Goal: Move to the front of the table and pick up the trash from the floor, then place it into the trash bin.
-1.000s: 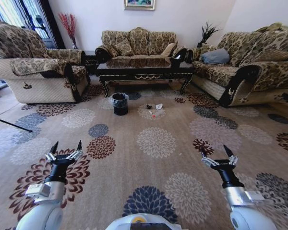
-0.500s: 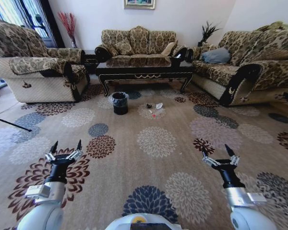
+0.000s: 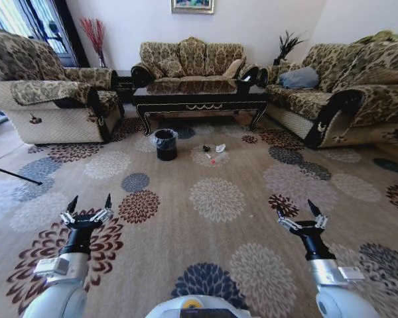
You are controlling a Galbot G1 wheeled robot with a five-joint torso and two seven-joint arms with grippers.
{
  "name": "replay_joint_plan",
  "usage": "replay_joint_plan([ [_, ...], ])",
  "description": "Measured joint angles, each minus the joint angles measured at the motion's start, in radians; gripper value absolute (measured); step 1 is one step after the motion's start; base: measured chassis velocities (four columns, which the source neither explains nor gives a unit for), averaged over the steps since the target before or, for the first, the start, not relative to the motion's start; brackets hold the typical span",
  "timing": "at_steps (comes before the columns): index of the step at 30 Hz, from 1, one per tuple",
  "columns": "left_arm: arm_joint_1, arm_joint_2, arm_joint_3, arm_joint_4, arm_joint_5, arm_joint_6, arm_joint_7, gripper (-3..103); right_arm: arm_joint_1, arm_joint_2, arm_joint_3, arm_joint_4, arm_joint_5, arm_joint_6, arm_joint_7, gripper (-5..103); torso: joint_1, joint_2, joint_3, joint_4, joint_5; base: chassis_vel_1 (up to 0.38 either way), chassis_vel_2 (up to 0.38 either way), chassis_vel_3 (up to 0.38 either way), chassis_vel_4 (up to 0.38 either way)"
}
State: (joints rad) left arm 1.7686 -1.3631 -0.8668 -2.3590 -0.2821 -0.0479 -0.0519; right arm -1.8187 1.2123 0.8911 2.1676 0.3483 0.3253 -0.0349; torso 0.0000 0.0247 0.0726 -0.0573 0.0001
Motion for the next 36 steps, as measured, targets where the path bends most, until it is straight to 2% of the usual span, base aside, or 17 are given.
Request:
replay_joint_plan([
  [6,0.005,-0.008,0.002,0.004,0.014,-0.002,0.0,100,0.006,0.0,-0.004,-0.019,-0.015,0.016,0.002,100,0.0,0.001,0.001,-0.0004,-0.0003,-0.293,0.245,0.271,-0.248],
  [36,0.01,-0.015,-0.001,0.0,0.019,-0.012,0.0,100,0.019,0.007,-0.019,-0.048,-0.043,0.042,-0.004,100,0.0,0.004,0.003,0.0,-0.0003,-0.352,0.354,0.355,-0.364],
])
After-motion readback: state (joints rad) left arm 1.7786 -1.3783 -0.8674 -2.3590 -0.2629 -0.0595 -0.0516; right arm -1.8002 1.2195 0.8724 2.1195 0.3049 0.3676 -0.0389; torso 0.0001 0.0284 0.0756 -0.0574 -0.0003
